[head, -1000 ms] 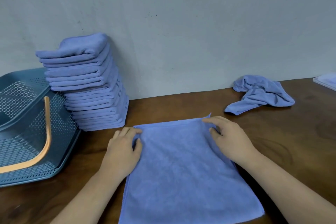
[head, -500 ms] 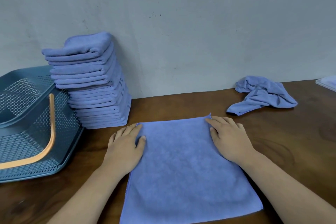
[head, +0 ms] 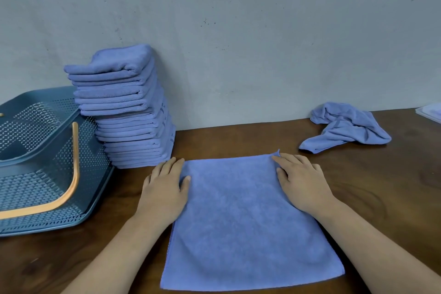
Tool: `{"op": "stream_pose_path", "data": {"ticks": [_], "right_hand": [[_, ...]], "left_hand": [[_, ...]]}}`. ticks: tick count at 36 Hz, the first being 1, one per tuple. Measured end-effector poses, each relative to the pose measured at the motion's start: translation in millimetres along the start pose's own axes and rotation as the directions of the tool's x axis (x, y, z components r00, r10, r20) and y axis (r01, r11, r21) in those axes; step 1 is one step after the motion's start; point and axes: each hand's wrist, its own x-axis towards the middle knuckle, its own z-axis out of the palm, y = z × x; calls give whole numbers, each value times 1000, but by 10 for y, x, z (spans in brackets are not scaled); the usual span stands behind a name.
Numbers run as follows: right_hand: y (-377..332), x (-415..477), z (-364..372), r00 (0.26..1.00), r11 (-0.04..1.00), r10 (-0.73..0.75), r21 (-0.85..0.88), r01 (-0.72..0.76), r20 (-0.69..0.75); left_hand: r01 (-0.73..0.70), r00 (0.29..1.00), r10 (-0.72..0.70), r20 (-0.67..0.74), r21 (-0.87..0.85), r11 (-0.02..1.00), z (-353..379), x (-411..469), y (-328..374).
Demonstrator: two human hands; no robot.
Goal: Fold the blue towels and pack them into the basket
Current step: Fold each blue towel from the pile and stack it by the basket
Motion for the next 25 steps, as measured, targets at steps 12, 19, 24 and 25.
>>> {"op": "stream_pose_path", "data": {"ticks": [12,19,24,25], "right_hand": [[18,-4,-1,999,1000,-3,-22,2,-39],[28,-1,15,999,998,22,-61,-23,-29],[20,2,-5,999,998,32,-58,-32,-10],[20,6,-12,999,998,35,-51,-35,5]], "left_hand": [[-417,868,397,299,2,909,93,-545,665],[-266,891,235,389,29,963,22,-385,421],[-204,945,178,275,69,977,11,-323,414],[-198,944,167,284,85,976,20,-302,387]]}}
